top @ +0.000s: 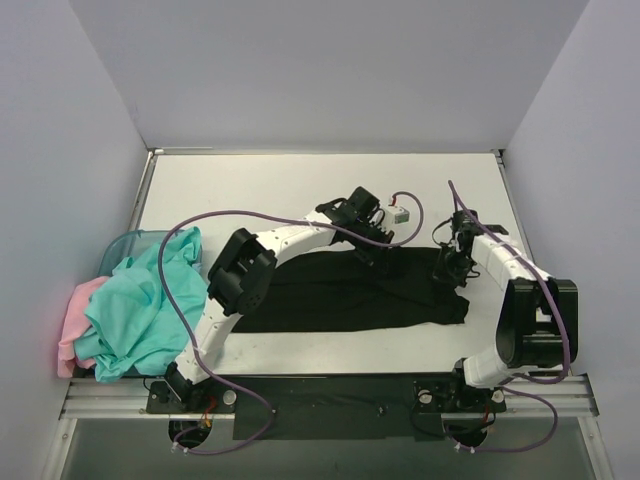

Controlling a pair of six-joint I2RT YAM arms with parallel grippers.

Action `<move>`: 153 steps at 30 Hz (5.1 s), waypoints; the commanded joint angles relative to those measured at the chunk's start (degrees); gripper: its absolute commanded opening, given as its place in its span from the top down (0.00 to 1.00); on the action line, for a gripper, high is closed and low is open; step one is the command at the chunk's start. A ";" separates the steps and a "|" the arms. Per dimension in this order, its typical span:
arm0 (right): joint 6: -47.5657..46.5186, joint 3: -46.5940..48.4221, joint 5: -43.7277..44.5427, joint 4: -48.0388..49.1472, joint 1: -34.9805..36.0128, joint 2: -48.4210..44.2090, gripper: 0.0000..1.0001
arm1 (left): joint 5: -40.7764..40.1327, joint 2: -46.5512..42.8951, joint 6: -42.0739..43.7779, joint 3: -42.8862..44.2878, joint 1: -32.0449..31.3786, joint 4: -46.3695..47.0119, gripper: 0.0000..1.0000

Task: Fold and stack the t-shirts
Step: Fold the other side of the tshirt into a rectangle, then rotate the tshirt 90 degrees

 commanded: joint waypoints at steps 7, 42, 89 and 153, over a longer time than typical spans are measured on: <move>-0.34 -0.88 -5.01 -8.38 -0.67 -7.08 1.00 | 6.18 -2.17 4.13 -0.78 1.43 -5.68 1.00; 0.80 19.77 -6.32 -5.48 -4.19 18.65 1.00 | -18.06 -24.22 35.41 -20.45 34.03 -20.53 0.97; 8.97 54.48 -12.47 -7.15 -18.51 45.82 0.96 | -7.62 -29.41 35.51 -41.82 36.85 -19.56 1.00; 49.55 85.20 -22.94 36.16 -11.92 72.86 1.00 | 9.26 -59.21 68.64 -61.86 27.63 -9.64 0.50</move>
